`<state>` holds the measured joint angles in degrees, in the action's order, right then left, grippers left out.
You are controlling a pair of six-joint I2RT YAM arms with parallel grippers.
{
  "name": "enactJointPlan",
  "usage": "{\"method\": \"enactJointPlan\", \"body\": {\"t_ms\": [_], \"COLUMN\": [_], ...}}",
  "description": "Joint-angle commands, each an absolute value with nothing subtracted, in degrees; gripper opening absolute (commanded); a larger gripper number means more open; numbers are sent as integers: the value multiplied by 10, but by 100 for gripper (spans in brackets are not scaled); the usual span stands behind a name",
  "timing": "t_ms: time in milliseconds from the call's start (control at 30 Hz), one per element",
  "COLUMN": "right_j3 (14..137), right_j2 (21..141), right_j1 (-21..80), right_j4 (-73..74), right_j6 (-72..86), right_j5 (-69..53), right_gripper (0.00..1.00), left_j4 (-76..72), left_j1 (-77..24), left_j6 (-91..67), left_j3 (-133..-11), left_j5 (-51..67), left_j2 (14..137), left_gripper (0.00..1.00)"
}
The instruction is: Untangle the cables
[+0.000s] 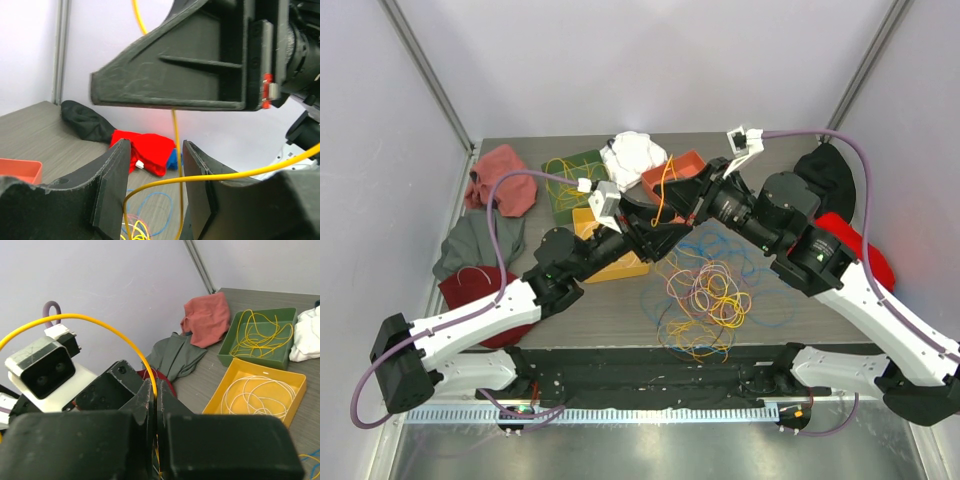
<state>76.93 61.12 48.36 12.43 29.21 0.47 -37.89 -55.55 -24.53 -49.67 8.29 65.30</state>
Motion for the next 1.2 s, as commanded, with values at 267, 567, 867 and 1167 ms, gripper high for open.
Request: {"method": "enactJointPlan", "body": {"t_ms": [267, 567, 867, 1167], "right_j3": [773, 754, 730, 648], "right_j2": [594, 591, 516, 435], "right_j1": [485, 484, 485, 485], "right_j4": [99, 125, 199, 212], "right_j6": [314, 297, 265, 252], "right_j5": [-26, 25, 153, 219], "right_gripper": [1, 59, 100, 100], "left_j4": [-386, -289, -57, -2], "left_j1": [-557, -558, -460, -258], "left_j6": [-229, -219, -230, -241], "left_j3": [-528, -565, -681, -842], "left_j5": [94, 87, 33, 19], "left_j2": [652, 656, 656, 773], "left_gripper": [23, 0, 0, 0]}}
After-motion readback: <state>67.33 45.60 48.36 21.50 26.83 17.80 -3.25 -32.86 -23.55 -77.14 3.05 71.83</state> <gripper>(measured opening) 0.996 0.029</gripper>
